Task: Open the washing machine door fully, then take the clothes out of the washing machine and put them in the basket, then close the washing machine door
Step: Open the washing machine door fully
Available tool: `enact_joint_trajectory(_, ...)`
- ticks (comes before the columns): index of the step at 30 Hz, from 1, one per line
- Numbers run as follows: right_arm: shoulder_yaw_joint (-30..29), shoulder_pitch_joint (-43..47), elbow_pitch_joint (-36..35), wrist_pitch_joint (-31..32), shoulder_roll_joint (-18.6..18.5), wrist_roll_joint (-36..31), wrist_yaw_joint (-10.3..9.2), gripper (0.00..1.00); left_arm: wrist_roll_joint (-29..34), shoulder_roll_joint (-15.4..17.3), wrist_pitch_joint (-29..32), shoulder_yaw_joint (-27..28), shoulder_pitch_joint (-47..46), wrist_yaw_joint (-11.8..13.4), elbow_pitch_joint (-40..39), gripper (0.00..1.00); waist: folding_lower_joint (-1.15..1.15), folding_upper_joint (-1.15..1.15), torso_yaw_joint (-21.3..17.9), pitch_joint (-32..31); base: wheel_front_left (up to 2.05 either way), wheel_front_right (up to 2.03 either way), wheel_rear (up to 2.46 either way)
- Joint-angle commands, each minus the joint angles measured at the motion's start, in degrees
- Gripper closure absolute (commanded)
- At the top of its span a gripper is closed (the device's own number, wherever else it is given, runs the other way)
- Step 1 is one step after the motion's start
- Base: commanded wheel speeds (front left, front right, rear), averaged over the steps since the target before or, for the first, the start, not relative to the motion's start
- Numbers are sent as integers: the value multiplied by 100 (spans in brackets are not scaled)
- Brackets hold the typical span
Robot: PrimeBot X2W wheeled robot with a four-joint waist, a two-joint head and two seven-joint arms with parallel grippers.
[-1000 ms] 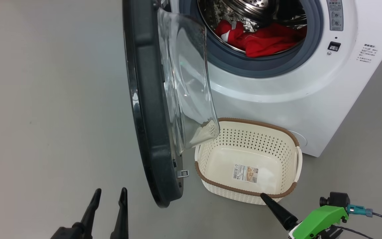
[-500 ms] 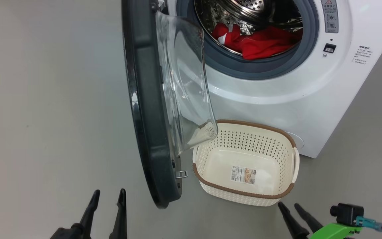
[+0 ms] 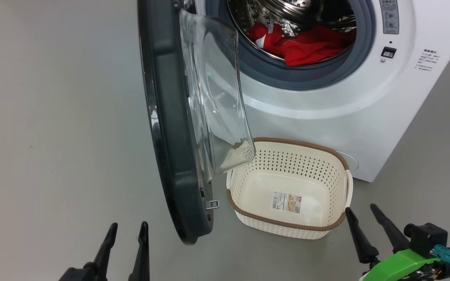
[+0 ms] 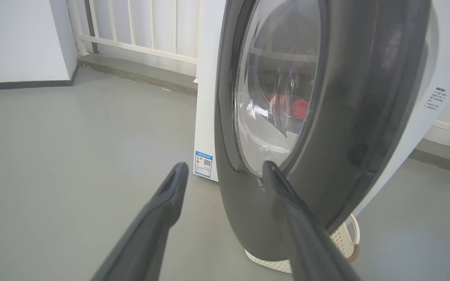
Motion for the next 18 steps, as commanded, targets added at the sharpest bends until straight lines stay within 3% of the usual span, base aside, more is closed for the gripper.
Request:
enact_joint_trajectory(1, -126, 53, -307, -78, 69, -311, 43, 0, 80, 54, -53, 184, -105, -1, -164, 0, 0, 0, -10, 10, 0, 0, 0)
enact_joint_trajectory(8, -870, 324, -1086, -78, 374, -1202, 43, 0, 65, 54, -53, 170, -155, 9, -182, 0, 0, 0, -5, 72, 0, 0, 0)
enact_joint_trajectory(18, -1166, 582, -1524, -78, 544, -1664, 43, 0, 65, 54, -53, 181, -195, -1, -194, 0, 0, 0, 1, 114, 0, 0, 0)
